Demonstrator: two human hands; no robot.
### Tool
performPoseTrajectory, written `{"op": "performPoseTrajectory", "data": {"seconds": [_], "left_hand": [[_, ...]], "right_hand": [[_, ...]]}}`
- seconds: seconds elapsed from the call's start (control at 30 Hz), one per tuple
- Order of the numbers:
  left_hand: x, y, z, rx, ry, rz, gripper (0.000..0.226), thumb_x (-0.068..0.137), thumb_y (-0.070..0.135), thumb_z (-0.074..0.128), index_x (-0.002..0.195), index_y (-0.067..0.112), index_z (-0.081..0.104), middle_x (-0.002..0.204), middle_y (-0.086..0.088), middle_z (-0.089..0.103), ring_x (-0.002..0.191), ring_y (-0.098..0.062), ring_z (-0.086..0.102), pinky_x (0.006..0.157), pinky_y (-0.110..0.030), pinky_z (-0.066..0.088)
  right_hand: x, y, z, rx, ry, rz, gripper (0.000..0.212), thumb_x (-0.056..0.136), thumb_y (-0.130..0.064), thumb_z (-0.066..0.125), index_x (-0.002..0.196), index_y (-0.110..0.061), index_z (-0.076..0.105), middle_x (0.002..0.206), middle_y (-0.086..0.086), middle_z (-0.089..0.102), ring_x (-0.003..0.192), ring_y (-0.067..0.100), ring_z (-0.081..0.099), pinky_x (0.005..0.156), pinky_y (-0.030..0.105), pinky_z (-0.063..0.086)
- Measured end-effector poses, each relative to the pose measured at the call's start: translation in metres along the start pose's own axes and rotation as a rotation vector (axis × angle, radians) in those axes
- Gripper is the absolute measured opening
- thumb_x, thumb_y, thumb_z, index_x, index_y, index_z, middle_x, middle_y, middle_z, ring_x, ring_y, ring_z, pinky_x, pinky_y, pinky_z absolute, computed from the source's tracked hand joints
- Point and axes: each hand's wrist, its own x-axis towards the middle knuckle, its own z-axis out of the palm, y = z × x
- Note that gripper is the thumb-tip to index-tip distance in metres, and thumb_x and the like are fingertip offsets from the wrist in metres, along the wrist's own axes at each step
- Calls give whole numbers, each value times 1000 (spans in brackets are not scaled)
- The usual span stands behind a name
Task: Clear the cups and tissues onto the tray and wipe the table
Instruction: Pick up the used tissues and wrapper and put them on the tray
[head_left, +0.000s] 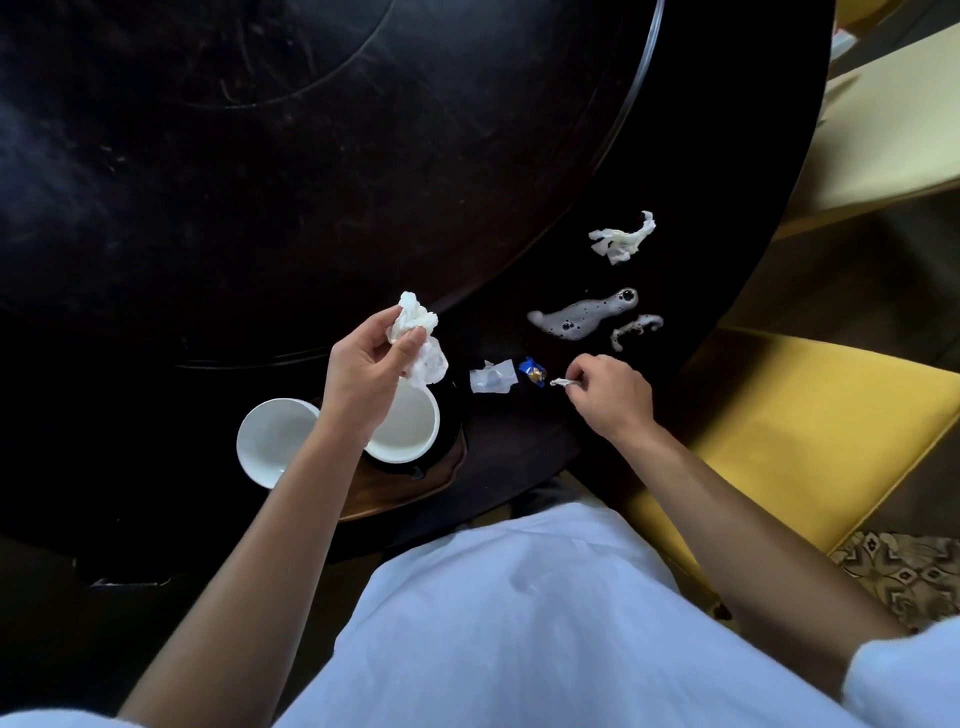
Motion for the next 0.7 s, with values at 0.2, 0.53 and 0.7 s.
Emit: {"op": "performPoseTrajectory", "data": {"seconds": [0.2, 0.53, 0.7], "left_hand": [[-10, -4, -11, -49, 45, 11, 27, 97, 23, 69, 123, 28, 66, 104, 11, 78, 98, -11, 74, 84, -27, 59], [-21, -12, -22, -56, 92, -9, 36, 96, 20, 71, 131, 19, 65, 100, 16, 78, 97, -8, 74, 82, -21, 56], [-23, -16, -28, -46, 95, -14, 36, 96, 21, 71, 131, 21, 65, 101, 15, 78, 98, -8, 74, 83, -21, 56]], "right_hand": [[9, -10, -11, 165, 70, -74, 5, 84, -33, 72, 82, -31, 68, 94, -13, 61, 78, 11, 58, 72, 33, 49], [9, -36, 18, 32, 1, -204, 9, 84, -20, 69, 82, -21, 61, 98, -7, 59, 86, 19, 61, 67, 32, 44], [8, -36, 22, 60, 0, -136, 14, 84, -17, 65, 89, -23, 54, 87, -7, 59, 80, 22, 61, 67, 35, 44]]}}
